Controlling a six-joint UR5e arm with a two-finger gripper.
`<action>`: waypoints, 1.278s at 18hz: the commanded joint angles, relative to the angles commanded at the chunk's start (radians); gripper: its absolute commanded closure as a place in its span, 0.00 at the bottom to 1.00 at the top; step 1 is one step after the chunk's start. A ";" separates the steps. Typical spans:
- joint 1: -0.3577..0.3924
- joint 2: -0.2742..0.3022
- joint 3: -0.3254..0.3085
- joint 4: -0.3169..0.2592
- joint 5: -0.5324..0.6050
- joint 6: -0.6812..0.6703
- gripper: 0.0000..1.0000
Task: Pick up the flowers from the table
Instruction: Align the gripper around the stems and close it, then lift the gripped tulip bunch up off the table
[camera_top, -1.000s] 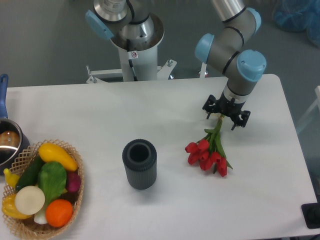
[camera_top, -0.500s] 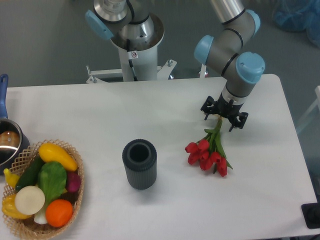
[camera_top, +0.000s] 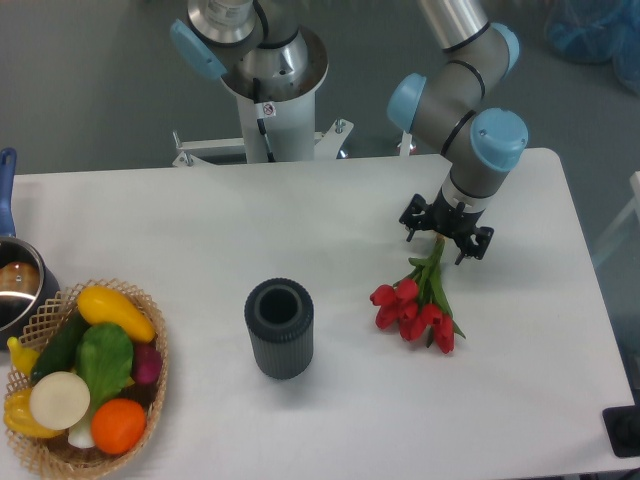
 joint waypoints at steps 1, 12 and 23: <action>0.000 0.000 0.000 0.000 0.000 0.000 0.00; 0.000 0.002 0.000 0.000 0.002 0.000 0.29; -0.005 0.000 0.014 0.000 0.008 -0.032 0.56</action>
